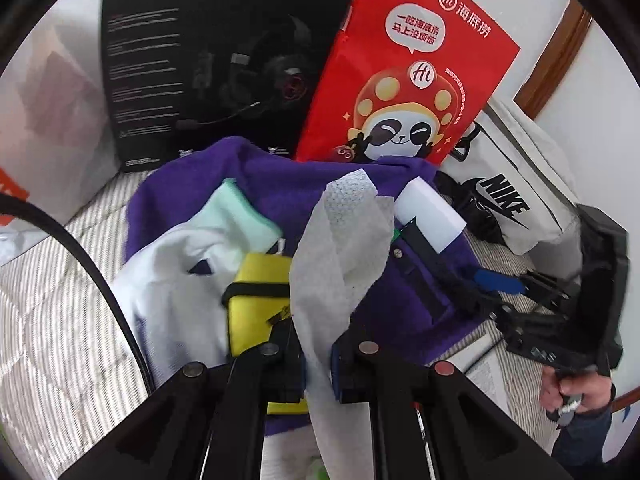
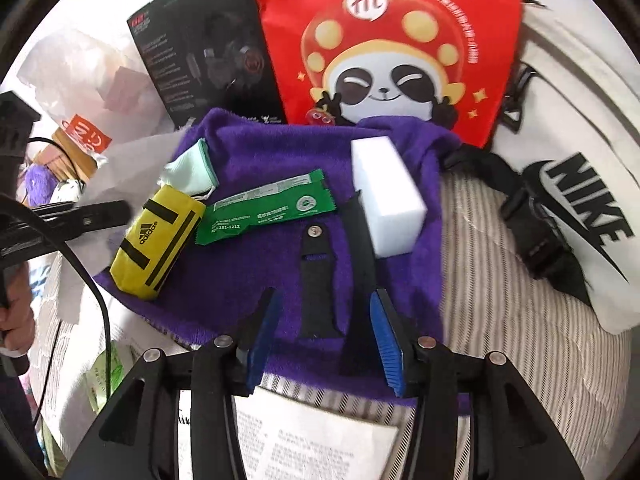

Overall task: Organize soft objects
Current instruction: 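Open the right tool releasing the strap while the left tool releases the tissue on the towel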

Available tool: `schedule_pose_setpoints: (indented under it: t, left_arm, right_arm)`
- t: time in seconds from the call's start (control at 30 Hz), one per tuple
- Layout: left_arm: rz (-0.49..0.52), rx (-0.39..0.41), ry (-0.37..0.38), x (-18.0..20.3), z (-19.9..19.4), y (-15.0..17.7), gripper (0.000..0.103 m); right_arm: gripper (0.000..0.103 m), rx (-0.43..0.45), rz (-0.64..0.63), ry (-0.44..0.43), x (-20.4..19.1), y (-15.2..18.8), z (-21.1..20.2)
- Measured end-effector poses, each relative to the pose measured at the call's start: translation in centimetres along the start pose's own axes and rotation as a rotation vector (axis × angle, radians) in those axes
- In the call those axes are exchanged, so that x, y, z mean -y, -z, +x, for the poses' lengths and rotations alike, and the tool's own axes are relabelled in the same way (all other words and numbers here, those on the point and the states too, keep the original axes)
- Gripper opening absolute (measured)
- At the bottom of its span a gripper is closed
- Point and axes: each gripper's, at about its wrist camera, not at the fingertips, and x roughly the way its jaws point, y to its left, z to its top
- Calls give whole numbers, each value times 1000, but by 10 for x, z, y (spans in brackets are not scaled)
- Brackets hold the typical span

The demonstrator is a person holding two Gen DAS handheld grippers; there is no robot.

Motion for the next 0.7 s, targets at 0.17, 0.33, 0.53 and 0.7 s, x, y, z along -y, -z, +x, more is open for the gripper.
schedule_pose_setpoints:
  t: [0.17,0.33,0.53,0.7]
  left_arm:
    - [5,-11,-9,13,23,-11,9]
    - [22,-54,-26,24,55,-15,9]
    - [50,-88,-102,31,86,-20,11]
    - [75,-91,-134,33,97,-17,13]
  right_arm:
    - [49,6,35,10,13,7,-11]
    - [49,-8,56,13,21,14,-15]
    - [49,-13,66,1,20,15,-14]
    - [49,-27,44,-7,13,17,-11]
